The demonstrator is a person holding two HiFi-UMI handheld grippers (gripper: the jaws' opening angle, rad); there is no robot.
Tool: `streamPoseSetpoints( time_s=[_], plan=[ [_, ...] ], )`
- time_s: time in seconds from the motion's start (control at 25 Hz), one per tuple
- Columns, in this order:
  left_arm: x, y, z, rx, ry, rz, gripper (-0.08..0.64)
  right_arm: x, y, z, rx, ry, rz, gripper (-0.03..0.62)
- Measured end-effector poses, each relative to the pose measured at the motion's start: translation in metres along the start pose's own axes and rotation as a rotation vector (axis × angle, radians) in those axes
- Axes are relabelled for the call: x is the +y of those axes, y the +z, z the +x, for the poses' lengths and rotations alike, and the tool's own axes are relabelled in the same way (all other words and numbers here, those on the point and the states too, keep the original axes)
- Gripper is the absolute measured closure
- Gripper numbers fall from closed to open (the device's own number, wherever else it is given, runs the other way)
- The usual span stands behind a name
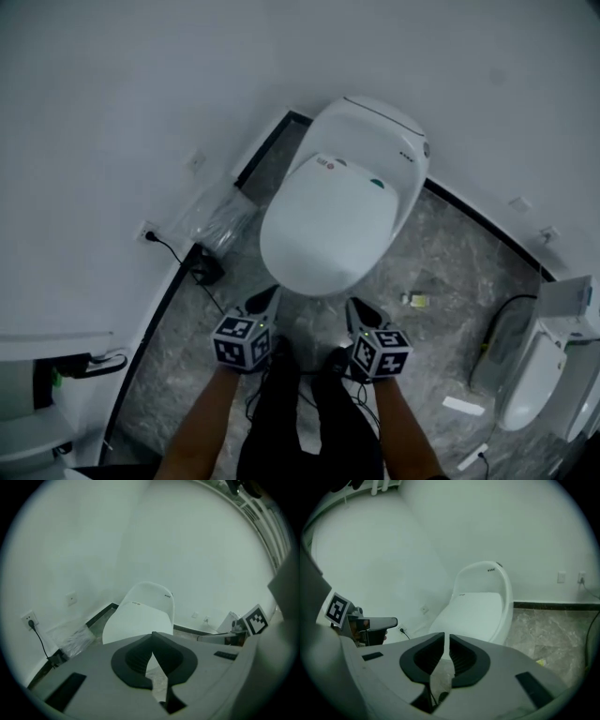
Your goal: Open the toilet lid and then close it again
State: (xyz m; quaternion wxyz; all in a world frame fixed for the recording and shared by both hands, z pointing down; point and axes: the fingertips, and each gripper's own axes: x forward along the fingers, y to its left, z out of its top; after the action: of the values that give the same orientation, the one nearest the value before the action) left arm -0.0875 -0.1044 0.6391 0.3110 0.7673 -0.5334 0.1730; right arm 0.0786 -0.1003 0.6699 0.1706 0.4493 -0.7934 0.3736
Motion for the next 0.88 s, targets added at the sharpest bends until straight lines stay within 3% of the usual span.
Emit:
streamPoseSetpoints(
  time_s=[0.36, 0.48, 0.64, 0.88],
  plan=[
    [0.078, -0.053, 0.064, 0.072, -0.018, -0.08, 0.482, -0.04, -0.046, 0.059, -0.019, -0.093, 0.193, 0.397],
    [0.103, -0.062, 0.08, 0.081, -0.016, -0.103, 0.402, -0.043, -0.055, 0.072, -0.051, -0.126, 0.256, 0.35],
    [0.121, -0.076, 0.098, 0.126, -0.014, -0.123, 0.255, -0.044, -0.069, 0.086, -0.065, -0.173, 0.329, 0.343],
    [0.122, -0.087, 0.112, 0.171, -0.098, -0.162, 0.196, -0.043, -0.079, 0.104, -0.1, -0.214, 0.459, 0.316]
  ],
)
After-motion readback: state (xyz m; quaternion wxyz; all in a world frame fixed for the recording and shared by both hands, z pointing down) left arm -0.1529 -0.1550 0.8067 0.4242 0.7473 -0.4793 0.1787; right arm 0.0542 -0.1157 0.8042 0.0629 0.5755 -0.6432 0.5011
